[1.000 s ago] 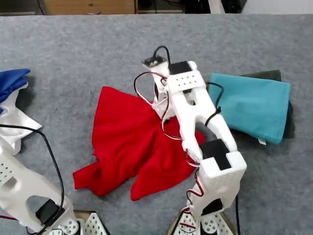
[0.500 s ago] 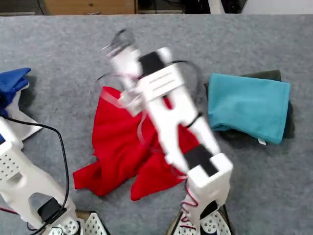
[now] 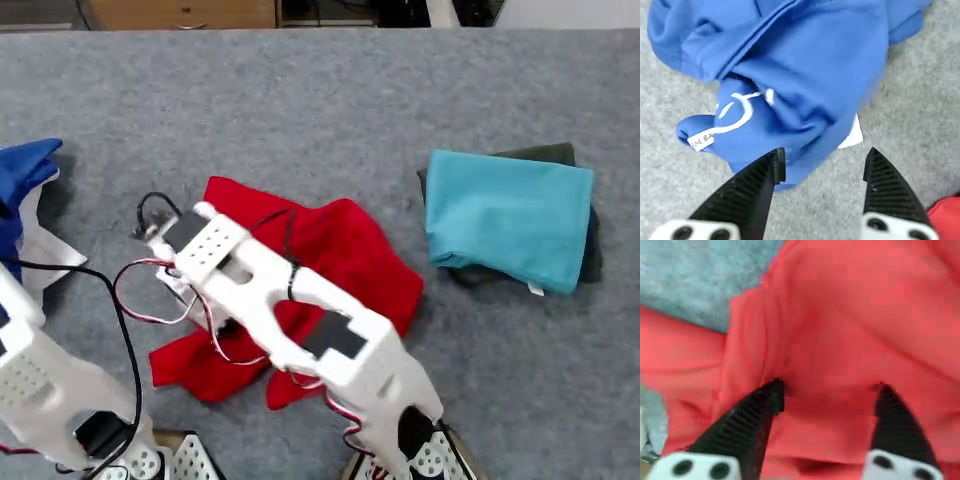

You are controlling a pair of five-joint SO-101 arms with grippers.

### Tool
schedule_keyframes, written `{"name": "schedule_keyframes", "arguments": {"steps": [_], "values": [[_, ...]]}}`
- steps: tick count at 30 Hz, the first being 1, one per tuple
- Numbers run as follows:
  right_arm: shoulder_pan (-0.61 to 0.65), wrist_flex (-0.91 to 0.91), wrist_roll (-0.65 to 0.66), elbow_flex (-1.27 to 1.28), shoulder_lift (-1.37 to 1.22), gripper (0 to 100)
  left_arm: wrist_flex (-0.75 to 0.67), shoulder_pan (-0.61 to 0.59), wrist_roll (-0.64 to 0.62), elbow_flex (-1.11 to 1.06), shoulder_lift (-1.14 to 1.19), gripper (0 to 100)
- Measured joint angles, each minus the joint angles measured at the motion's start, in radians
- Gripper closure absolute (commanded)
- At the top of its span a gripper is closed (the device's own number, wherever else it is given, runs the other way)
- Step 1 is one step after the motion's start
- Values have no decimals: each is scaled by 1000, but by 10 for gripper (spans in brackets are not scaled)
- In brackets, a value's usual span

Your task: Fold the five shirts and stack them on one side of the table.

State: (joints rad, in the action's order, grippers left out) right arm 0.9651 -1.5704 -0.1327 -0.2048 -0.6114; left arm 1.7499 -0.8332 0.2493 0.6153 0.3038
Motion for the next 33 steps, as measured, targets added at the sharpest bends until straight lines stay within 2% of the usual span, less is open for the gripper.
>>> {"name": "schedule_keyframes", "arguments": {"steps": [3,8,12,17,23,29,33], "values": [[-3,-8,-12,-60,-66,967,0,0,0,-48,-34,743],[-14,-89,-15,-206,-106,997,0,-11,44,-78,-40,743],[-14,-187,-15,-390,-106,997,0,-43,49,-78,-40,743],[-12,-196,-15,-620,-106,997,0,-86,49,-78,-40,743],[66,-196,29,-928,-74,997,-17,-150,49,-78,-40,743],[109,-49,43,-1326,-64,997,-52,-209,49,-78,-40,743],[114,68,43,-1390,5,997,-52,-226,49,-78,-40,743]]}}
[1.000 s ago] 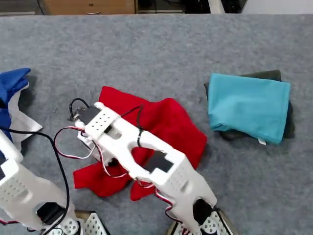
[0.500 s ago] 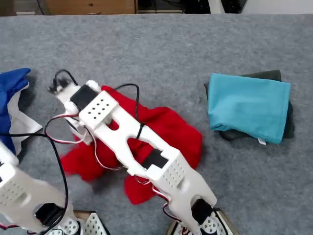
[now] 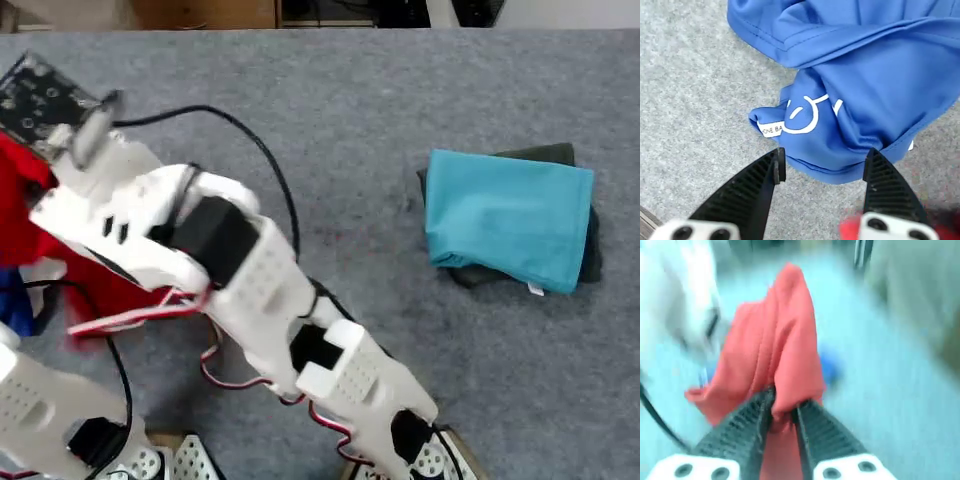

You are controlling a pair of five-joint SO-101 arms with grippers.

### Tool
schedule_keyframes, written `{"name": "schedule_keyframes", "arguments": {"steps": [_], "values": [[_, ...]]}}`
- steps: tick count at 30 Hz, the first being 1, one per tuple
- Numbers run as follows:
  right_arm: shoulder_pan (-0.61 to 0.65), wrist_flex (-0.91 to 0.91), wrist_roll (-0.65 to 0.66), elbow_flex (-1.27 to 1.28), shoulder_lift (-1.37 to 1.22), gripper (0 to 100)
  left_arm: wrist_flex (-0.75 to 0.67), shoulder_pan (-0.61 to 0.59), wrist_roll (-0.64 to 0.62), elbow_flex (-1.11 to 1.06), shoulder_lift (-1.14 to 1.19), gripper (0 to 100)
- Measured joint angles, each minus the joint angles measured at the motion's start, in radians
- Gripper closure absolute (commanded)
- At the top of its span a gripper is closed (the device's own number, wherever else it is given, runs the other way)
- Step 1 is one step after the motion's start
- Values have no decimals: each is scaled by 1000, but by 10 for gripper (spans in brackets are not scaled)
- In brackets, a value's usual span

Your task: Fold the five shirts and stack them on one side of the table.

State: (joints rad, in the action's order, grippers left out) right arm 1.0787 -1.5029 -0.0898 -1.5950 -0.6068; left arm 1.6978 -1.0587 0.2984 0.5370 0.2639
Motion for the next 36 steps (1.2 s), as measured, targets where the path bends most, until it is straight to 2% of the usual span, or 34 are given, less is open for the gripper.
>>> {"name": "schedule_keyframes", "arguments": {"steps": [4,9,11,16,21,29,36], "values": [[-20,-9,0,-12,38,997,0,-2,0,0,0,743],[-117,-203,0,-12,17,997,0,-3,0,0,0,743],[-180,-258,0,-12,-37,997,0,-3,0,0,0,743],[-391,-269,0,25,-219,997,0,-3,0,0,0,743],[-528,-269,0,71,-365,997,0,-3,0,-6,-61,743],[-640,-269,176,198,-416,998,29,29,0,-9,-98,743],[-697,-269,311,537,-313,998,46,127,0,-138,-100,743]]}}
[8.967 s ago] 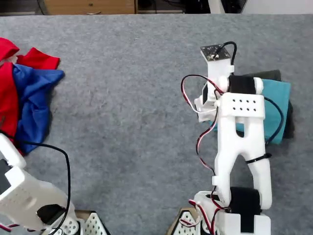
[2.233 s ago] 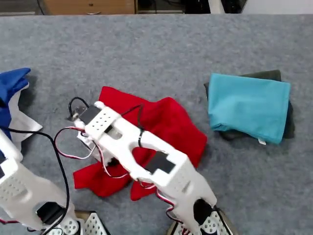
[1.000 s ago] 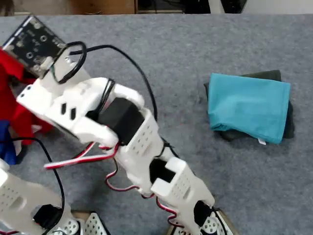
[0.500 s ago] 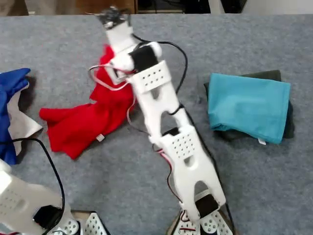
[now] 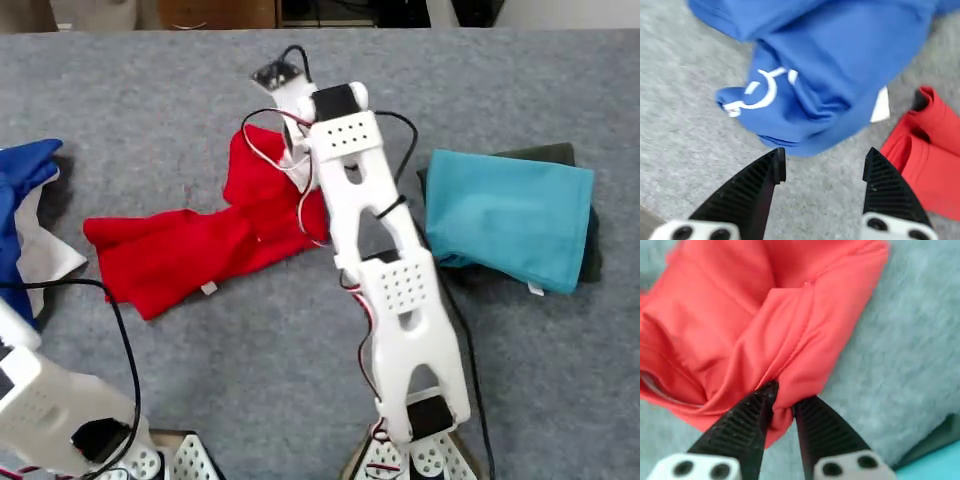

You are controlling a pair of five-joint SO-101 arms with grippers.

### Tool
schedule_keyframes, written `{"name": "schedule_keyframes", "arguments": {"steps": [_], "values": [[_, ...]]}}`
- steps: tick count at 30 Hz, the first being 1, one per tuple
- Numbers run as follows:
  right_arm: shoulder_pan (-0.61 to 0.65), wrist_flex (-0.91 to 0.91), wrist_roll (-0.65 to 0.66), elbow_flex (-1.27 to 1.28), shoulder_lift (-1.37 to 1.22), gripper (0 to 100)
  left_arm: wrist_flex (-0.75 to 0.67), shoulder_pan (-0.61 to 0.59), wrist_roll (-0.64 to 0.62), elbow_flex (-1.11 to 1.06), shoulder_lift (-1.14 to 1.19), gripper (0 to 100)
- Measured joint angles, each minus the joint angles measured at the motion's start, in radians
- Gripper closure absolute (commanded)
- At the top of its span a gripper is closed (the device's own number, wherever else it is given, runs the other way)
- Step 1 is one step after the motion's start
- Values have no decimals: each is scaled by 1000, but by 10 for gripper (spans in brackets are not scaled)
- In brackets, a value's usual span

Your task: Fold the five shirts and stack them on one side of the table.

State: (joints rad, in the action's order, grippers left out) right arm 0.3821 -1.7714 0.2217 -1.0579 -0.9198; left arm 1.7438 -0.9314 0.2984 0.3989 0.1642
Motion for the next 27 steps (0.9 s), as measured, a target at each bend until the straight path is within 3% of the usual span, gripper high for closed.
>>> {"name": "schedule_keyframes", "arguments": {"steps": [7,12,17,23,27], "values": [[-31,2,143,463,238,998,3,71,0,-83,-11,743],[-112,66,222,729,417,998,3,157,0,-244,-144,743],[-175,341,265,1053,565,997,2,318,-3,-468,-356,743],[-180,778,265,1373,620,997,-115,545,-66,-741,-463,743],[-180,862,267,1409,640,997,-176,698,-69,-893,-460,743]]}}
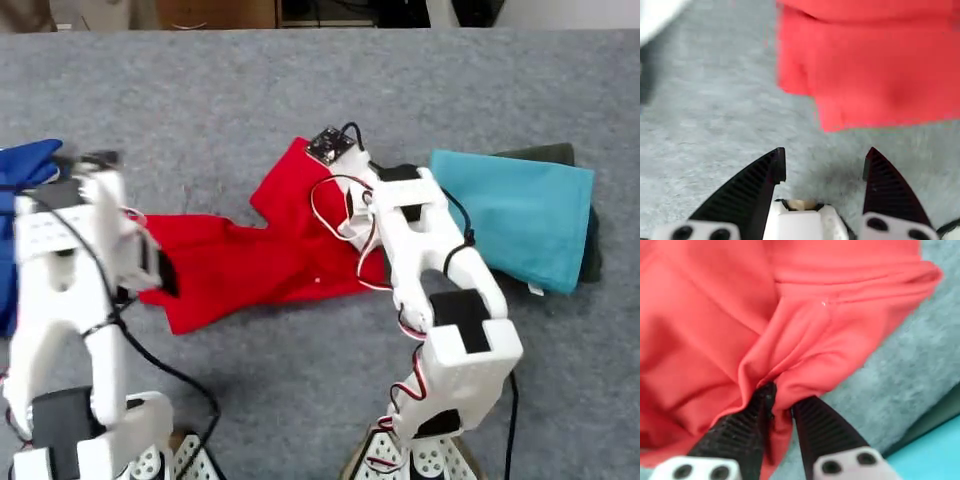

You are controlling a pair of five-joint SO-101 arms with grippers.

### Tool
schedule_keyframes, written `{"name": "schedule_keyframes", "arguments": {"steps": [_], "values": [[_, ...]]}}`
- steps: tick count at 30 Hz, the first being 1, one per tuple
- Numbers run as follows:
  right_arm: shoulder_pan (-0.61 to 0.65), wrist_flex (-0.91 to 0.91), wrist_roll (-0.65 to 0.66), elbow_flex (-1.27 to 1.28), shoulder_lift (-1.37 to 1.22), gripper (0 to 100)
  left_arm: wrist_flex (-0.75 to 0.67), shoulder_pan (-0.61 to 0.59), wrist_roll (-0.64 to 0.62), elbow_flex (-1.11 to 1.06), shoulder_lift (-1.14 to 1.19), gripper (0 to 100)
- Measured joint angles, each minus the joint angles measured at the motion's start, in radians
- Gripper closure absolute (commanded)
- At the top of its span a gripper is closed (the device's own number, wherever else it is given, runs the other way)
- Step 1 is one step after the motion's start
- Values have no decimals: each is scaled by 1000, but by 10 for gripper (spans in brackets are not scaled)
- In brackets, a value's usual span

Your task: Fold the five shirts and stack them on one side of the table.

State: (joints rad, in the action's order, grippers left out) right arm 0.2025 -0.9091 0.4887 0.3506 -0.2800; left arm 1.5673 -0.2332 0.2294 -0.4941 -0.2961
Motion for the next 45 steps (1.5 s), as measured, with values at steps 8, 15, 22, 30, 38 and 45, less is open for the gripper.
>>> {"name": "schedule_keyframes", "arguments": {"steps": [8,15,22,30,38,45], "values": [[0,15,0,0,2,997,-141,157,29,-213,11,788],[0,23,0,0,2,997,-195,147,38,-250,14,804],[0,23,0,0,2,997,-258,147,38,-279,14,804],[0,23,0,0,2,997,-316,147,-18,-311,15,805],[0,23,0,0,2,997,-359,147,-75,-311,169,805],[0,23,0,0,2,997,-345,143,-106,-209,377,860]]}}
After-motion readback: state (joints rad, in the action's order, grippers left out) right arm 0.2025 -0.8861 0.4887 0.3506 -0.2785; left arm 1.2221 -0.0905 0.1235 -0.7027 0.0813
